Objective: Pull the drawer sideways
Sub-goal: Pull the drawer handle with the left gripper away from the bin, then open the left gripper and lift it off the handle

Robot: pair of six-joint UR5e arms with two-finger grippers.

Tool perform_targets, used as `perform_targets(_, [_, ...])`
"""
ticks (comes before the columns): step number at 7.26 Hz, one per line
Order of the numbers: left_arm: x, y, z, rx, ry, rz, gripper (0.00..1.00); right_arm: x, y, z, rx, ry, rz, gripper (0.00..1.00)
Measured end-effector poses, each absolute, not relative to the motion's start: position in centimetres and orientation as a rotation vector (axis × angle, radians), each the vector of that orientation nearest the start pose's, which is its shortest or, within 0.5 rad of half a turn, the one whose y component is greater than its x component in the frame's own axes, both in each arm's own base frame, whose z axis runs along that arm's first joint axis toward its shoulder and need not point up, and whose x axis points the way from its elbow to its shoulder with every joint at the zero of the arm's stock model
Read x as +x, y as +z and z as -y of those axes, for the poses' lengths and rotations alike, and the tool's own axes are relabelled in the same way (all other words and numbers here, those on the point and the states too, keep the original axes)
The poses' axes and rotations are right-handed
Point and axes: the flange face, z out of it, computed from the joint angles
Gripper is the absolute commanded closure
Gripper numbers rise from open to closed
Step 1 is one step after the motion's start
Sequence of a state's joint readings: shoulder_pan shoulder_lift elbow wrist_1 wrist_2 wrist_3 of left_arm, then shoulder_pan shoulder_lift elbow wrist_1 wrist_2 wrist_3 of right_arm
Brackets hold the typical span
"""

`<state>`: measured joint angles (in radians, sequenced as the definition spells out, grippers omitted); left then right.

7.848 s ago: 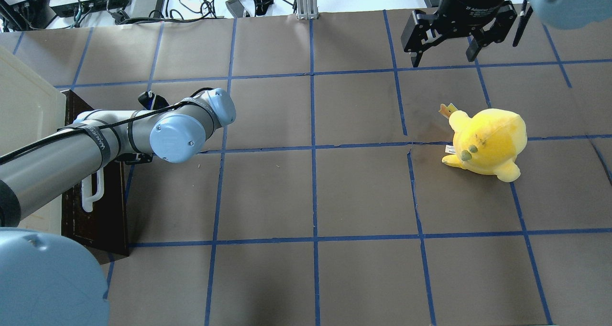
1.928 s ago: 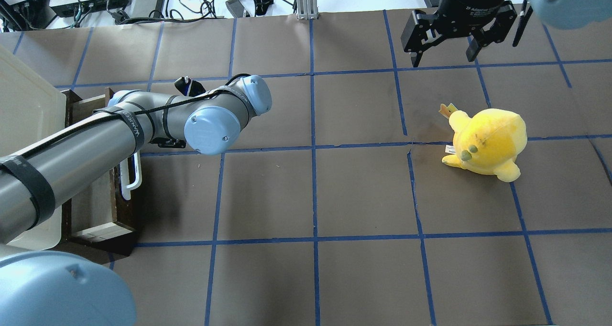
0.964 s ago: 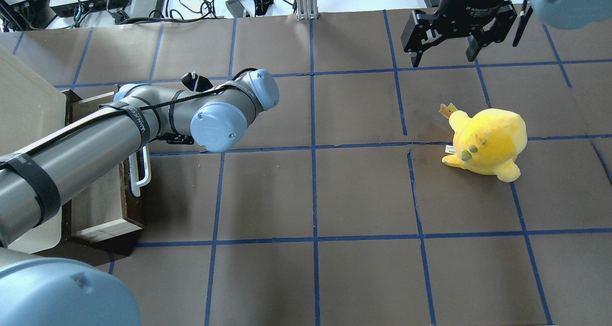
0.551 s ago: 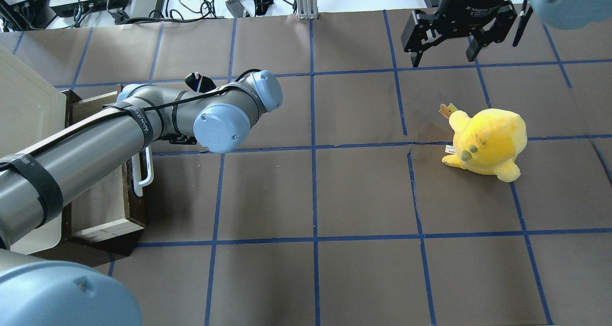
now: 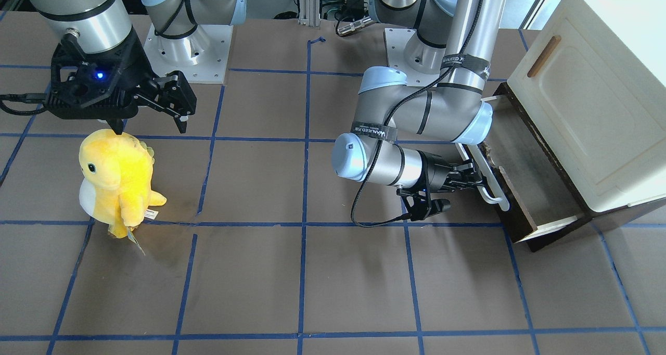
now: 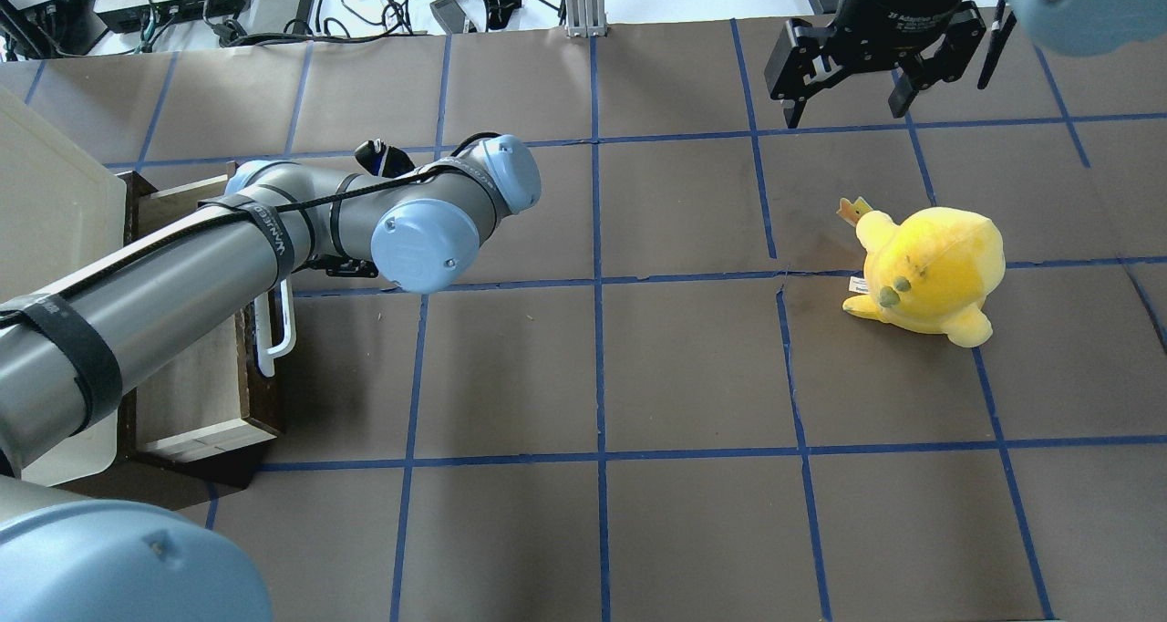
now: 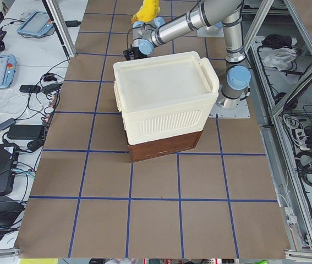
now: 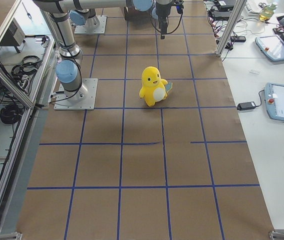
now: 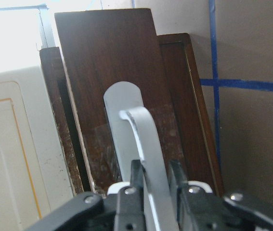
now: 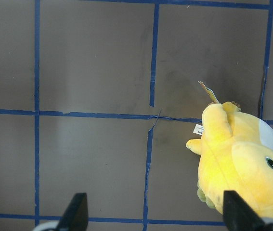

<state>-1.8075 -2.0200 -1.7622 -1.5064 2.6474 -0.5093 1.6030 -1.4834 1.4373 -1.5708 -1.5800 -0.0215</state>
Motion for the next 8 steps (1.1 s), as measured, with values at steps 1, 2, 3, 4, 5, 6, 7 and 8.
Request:
perform_targets(1, [-17.58,21.72,53.04,0.077,0.113,-1.982,0.71,14.95,50.90,52.85,-0.084,-0.073,-3.149,0.00])
perform_targets(2, [-17.67,21.72,53.02,0.078,0.112,-1.982,0.68,14.95,50.90,52.85,-0.084,-0.073,-3.149,0.00])
perform_targets(3, [-17.70,21.74,53.04,0.078,0.111,-1.983,0.67,14.95,50.90,52.85,-0.085,-0.073,-3.149,0.00])
perform_targets(4, [-17.75,21.86,53.14,0.076,0.108,-1.984,0.67,14.95,50.90,52.85,-0.085,-0.073,-3.149,0.00])
perform_targets(5, [-17.84,22.05,53.37,0.071,0.104,-1.990,0.66,14.95,50.90,52.85,-0.085,-0.073,-3.149,0.00])
perform_targets(6, [-17.92,22.13,53.55,0.066,0.104,-1.998,0.60,14.95,50.90,52.85,-0.084,-0.073,-3.149,0.00])
perform_targets(7, [-17.99,22.07,53.62,0.065,0.105,-2.001,0.42,14.95,50.90,52.85,-0.084,-0.073,-3.149,0.00])
perform_targets(8, [-18.04,22.06,53.66,0.065,0.105,-2.002,0.31,14.95,50.90,52.85,-0.084,-0.073,-3.149,0.00])
